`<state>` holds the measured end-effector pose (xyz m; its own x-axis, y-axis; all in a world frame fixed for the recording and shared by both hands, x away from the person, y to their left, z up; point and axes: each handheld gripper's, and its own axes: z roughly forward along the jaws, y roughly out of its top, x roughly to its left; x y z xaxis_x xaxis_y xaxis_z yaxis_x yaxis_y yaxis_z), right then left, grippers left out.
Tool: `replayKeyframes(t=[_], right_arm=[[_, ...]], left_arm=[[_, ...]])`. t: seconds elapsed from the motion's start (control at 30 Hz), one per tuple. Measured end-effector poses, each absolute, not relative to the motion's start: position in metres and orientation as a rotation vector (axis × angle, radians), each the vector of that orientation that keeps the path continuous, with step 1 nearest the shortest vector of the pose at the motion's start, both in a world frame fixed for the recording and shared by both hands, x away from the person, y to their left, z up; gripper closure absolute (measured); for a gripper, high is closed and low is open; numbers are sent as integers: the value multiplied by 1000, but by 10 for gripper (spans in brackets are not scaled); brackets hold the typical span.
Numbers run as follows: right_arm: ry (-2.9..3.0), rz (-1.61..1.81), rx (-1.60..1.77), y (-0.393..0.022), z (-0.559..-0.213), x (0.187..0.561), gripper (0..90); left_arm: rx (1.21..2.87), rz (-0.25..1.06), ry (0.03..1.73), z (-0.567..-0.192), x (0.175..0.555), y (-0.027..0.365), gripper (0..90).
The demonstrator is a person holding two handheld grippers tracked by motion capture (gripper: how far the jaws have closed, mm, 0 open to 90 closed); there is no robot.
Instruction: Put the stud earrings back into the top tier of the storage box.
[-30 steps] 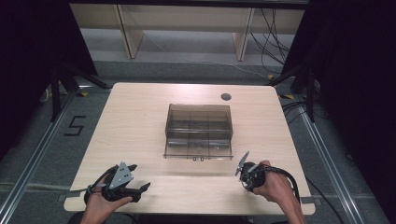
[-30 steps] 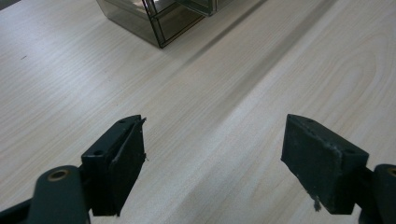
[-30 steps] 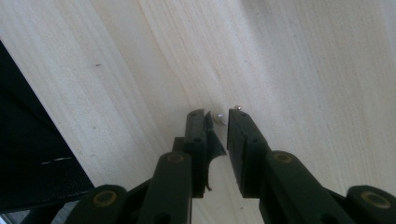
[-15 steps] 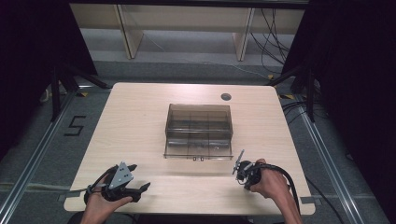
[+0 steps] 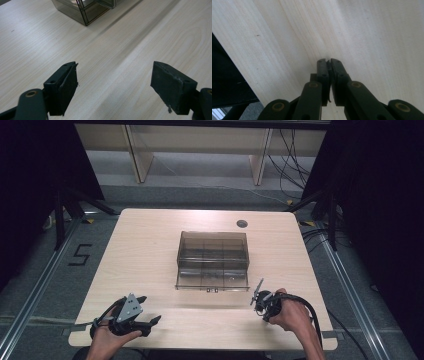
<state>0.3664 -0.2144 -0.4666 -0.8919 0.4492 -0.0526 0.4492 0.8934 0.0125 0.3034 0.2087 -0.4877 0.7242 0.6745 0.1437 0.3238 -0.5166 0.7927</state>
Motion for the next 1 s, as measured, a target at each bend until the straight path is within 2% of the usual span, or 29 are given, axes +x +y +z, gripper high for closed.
replayKeyframes(t=[0.3,0.57,0.73,0.8,1.0], right_arm=[[2943,128,769,-221,-430,363,868],[2912,171,665,-213,-391,370,868],[2882,194,631,-193,-359,375,868],[2891,214,597,-185,-352,378,868],[2909,175,493,-149,-347,399,868]], left_arm=[[2143,586,731,-487,305,210,209],[2154,585,730,-487,304,209,209],[2144,559,744,-489,304,209,210],[2160,586,717,-487,305,209,209],[2133,585,736,-487,304,209,209]])
